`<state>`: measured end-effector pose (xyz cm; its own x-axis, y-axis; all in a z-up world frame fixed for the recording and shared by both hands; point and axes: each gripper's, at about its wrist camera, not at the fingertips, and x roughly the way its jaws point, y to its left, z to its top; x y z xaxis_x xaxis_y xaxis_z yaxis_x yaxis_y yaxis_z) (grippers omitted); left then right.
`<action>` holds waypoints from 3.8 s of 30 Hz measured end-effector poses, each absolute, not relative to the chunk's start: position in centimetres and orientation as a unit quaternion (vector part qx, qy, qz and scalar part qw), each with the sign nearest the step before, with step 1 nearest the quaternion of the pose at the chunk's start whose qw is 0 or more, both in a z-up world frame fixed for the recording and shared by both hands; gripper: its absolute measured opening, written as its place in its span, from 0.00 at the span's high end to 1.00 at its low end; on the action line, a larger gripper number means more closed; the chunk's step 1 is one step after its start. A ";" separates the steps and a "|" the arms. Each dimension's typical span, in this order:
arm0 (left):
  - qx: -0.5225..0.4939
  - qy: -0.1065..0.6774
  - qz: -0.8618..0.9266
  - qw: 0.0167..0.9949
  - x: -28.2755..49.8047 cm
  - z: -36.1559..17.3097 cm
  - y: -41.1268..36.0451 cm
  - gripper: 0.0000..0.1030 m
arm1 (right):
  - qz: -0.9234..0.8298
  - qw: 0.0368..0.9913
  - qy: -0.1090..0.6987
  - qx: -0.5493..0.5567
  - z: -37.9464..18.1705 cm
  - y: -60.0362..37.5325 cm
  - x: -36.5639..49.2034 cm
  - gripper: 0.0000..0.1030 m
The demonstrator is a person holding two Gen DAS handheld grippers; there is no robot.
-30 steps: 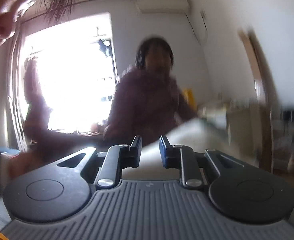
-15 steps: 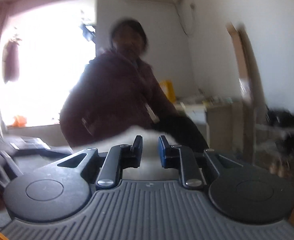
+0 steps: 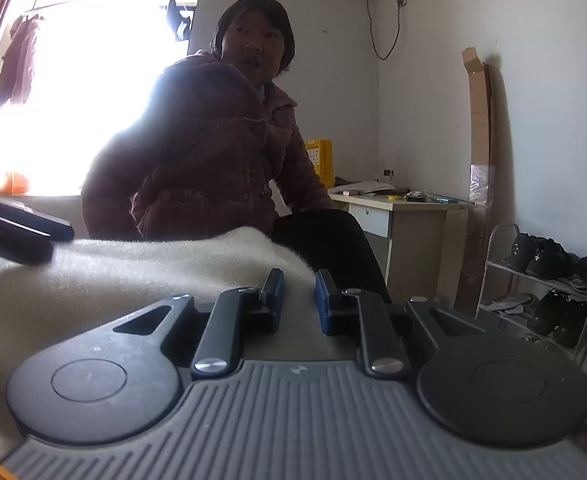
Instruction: Fold clothes
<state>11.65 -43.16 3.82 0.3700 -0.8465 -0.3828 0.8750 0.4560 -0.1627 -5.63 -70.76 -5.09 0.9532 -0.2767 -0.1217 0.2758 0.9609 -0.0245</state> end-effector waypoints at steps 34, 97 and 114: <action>0.107 0.233 -0.478 0.840 9.9 6.6 -43.1 0.06 | -0.104 0.991 0.049 0.062 -6.0 -59.7 -15.6 0.79; 0.046 0.311 -0.317 0.895 -8.4 9.1 -22.4 0.00 | -0.347 0.881 0.313 0.077 0.2 -43.7 -24.1 0.01; 0.081 0.317 -0.280 0.903 -9.0 8.1 -23.4 0.00 | -0.353 0.877 0.321 0.056 0.0 -43.4 -24.1 0.01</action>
